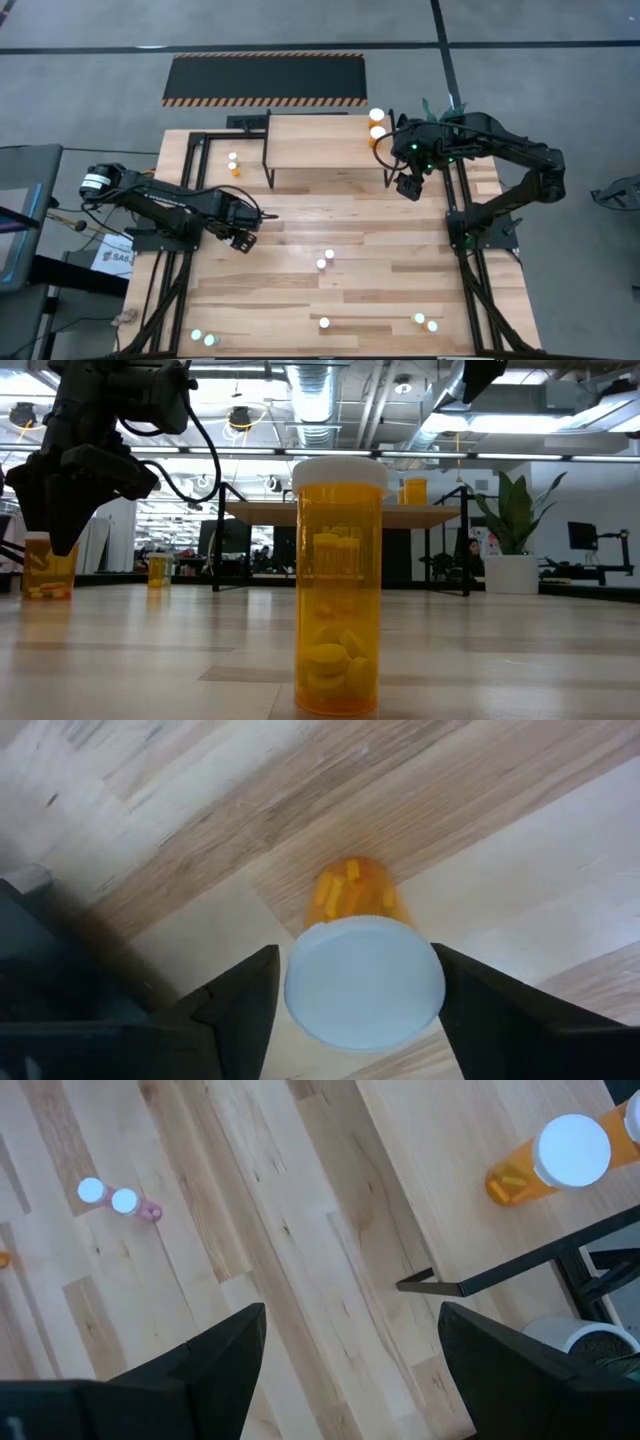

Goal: Pick and place medicine bottles onto shelf by color
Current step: Put the large orange pill bottle on the shelf aligned with the other large orange pill bottles

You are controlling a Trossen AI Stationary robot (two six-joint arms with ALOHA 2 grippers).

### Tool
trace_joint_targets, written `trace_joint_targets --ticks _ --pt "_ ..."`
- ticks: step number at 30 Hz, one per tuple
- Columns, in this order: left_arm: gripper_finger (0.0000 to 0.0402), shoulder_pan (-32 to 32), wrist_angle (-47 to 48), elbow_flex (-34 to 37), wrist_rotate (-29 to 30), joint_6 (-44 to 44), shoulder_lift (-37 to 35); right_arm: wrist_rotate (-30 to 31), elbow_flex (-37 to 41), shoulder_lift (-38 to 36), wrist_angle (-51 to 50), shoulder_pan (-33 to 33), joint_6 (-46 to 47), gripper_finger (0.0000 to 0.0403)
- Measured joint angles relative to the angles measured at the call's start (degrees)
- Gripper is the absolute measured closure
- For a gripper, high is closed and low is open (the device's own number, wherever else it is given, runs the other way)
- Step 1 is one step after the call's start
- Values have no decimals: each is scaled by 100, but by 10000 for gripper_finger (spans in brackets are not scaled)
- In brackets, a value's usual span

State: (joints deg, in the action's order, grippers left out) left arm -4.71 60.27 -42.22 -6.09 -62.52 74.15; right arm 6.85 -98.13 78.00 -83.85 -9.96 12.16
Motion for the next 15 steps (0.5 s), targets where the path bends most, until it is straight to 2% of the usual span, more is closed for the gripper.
trace_joint_targets --ticks 10,15 --pt "191 33 114 -255 -63 189 -2 0 0 0 0 0 -4 85" --pt "191 169 138 -732 -433 288 -2 2 0 0 -7 0 -5 85"
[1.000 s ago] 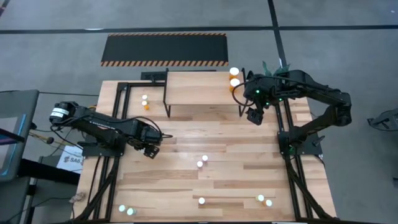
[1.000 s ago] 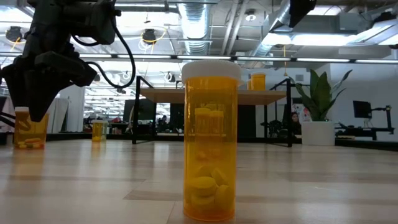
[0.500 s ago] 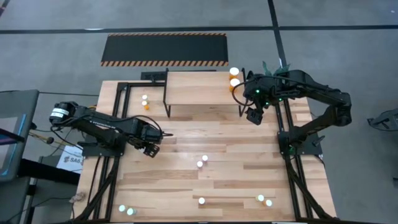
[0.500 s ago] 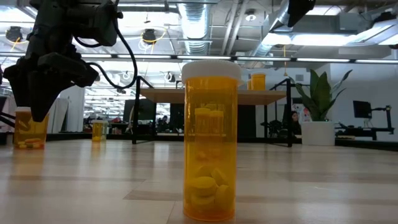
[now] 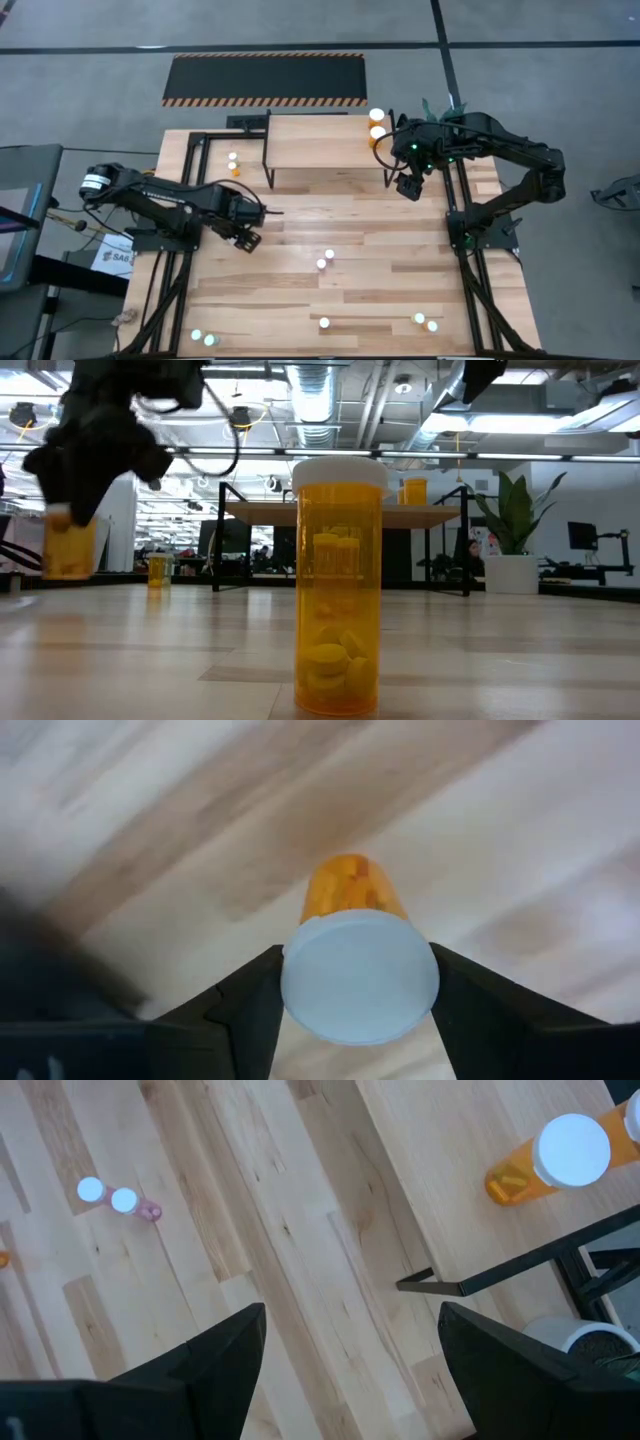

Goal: Pick and place medicine bottles onto shelf by color
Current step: Put the large orange pill bottle on the shelf aligned with the other large orange pill bottles

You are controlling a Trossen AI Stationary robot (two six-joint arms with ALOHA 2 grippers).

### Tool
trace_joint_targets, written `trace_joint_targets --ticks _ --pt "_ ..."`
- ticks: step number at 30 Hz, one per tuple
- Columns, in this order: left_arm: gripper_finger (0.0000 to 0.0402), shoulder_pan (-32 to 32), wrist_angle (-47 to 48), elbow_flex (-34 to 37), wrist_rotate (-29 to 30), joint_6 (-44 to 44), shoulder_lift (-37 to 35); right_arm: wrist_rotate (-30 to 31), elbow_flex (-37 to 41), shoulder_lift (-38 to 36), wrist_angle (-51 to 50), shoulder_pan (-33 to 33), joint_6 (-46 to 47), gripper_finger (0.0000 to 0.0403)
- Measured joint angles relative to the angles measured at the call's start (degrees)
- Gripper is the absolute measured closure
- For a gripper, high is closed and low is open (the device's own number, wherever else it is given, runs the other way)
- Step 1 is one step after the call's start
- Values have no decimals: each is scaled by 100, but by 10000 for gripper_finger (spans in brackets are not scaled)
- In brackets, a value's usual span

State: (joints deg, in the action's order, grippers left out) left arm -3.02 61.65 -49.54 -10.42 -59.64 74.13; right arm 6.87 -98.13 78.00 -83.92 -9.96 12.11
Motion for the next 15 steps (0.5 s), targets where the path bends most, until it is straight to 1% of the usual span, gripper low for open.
trace_joint_targets --ticks 3,7,11,15 --pt "192 147 -13 -440 29 182 0 0 0 0 0 0 -6 85" --pt "192 509 -18 -1042 81 450 0 0 0 0 0 -33 -16 85" --pt "192 912 -27 -1673 253 956 13 4 0 0 0 -55 -16 85" --pt "192 1320 233 -2399 331 1596 415 4 0 0 0 -74 8 85"
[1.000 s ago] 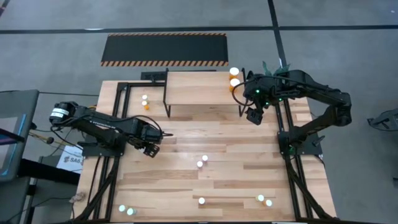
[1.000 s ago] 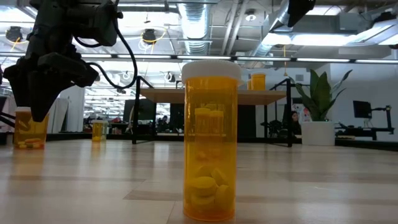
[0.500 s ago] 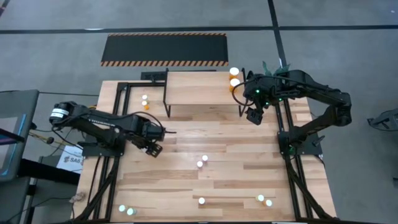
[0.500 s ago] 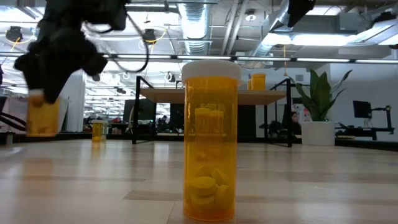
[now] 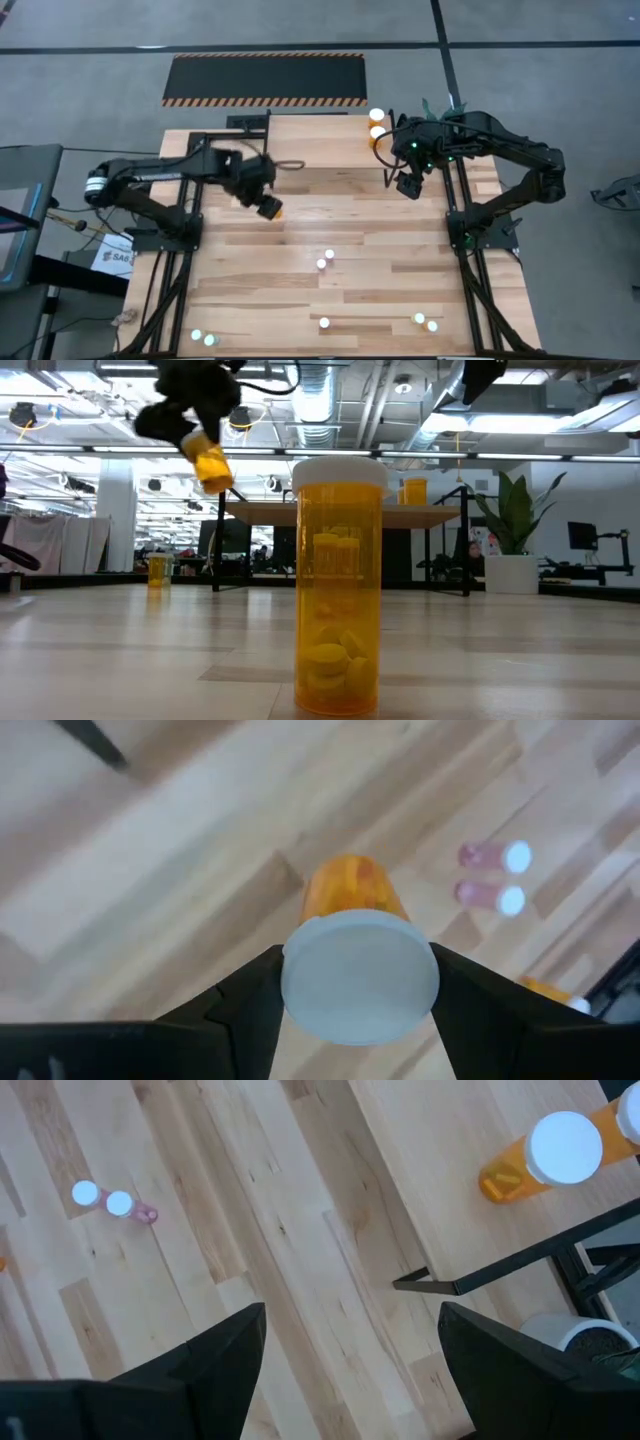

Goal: Pick and place medicine bottles onto shelf by color
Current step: Put the large orange pill bottle on the shelf aligned with the other large orange pill bottles

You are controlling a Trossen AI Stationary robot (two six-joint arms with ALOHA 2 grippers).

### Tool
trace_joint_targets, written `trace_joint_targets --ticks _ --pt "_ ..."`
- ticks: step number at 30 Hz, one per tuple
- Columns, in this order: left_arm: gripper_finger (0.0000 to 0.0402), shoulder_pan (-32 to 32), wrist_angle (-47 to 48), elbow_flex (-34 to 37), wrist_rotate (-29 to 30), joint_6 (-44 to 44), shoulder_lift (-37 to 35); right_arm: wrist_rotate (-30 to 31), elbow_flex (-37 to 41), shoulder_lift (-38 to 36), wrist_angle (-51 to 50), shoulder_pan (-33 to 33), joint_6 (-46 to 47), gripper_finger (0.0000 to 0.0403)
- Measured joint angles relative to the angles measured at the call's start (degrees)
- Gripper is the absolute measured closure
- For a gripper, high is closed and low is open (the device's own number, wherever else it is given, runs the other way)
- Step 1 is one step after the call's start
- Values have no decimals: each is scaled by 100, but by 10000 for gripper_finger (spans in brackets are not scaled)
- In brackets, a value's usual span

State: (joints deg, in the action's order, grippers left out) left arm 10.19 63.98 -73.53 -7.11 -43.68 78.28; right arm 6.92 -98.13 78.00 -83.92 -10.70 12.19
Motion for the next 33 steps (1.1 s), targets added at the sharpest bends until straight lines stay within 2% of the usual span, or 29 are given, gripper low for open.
trace_joint_targets --ticks 7,11,15,20,33 --pt "192 546 966 -2041 215 1488 1379 0 -2 -2 9 -2 129 85" --pt "192 764 1566 -3159 640 1998 1986 -2 -2 -2 12 -2 146 85" --pt "192 990 1779 -3929 849 2320 2431 0 -2 -2 62 -2 146 85" --pt "192 1274 2082 -4317 979 2588 2846 0 -2 -2 175 -2 278 85" --pt "192 1753 2207 -4337 995 3068 3060 0 -2 -2 407 -38 295 85"
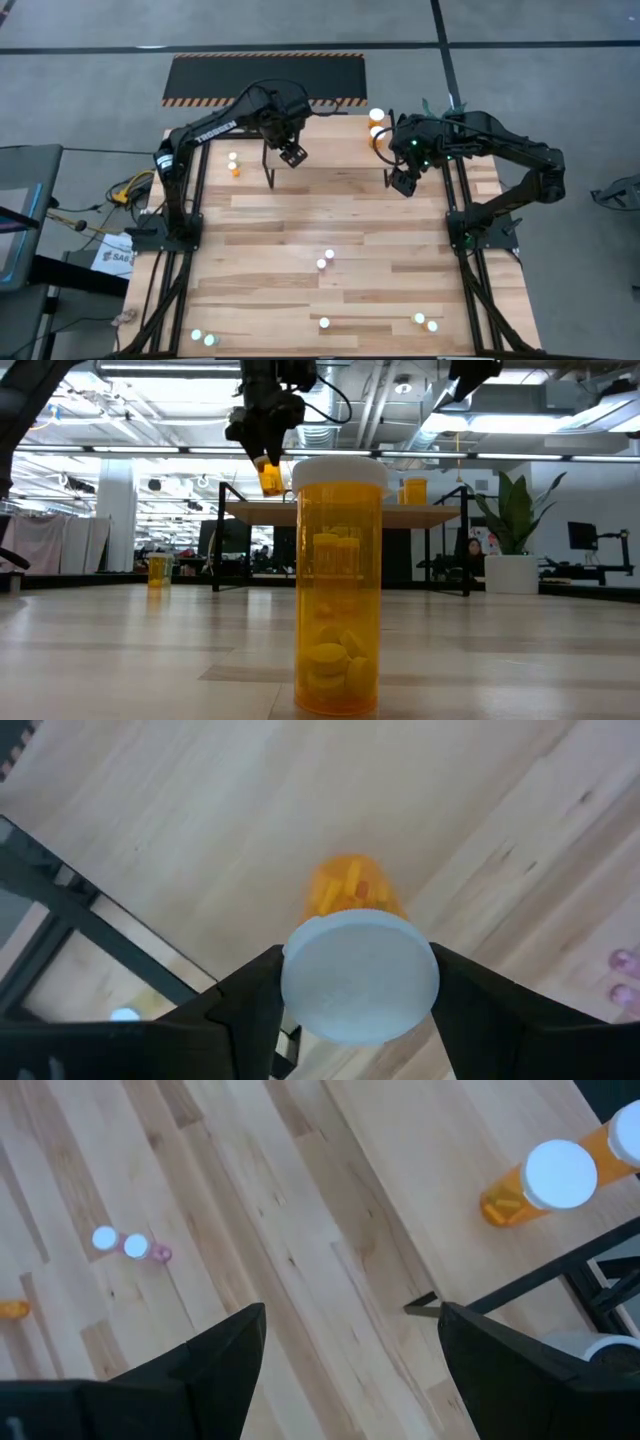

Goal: Pick and place medicine bottles onto shelf by color
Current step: Put the large orange pill bottle on the shelf aligned with the other large orange pill bottles

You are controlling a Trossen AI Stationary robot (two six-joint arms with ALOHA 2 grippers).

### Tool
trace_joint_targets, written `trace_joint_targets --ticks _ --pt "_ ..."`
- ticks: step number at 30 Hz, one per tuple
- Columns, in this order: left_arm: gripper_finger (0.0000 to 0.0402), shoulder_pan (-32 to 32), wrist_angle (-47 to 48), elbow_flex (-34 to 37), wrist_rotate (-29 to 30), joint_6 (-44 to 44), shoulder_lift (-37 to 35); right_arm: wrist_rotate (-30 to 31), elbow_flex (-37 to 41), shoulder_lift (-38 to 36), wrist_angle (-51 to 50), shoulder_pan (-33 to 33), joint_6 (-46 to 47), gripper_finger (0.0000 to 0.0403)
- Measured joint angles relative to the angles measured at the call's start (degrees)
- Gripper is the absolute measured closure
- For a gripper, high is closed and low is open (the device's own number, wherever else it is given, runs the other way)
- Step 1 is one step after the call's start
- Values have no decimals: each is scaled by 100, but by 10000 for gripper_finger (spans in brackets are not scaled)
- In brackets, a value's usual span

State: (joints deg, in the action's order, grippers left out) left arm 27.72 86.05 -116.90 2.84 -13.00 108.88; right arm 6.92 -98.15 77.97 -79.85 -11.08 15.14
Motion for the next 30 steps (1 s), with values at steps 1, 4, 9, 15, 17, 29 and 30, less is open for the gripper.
trace_joint_targets --ticks 1,4,9,15,17,29,30 --pt "192 37 47 0 -3 12 0 -1 0 0 -1 -12 1 85" --pt "192 103 73 0 -28 77 0 2 0 0 4 -36 0 85" --pt "192 123 71 0 -61 146 0 2 0 0 111 -32 -2 85" --pt "192 130 69 0 -275 254 0 2 0 0 138 -34 -2 85" --pt "192 127 62 0 -272 312 0 2 0 0 157 -34 -4 85" --pt "158 132 45 0 -244 425 0 2 0 0 157 -34 -7 85" --pt "156 132 22 0 -231 425 0 2 0 0 157 -34 -7 85"
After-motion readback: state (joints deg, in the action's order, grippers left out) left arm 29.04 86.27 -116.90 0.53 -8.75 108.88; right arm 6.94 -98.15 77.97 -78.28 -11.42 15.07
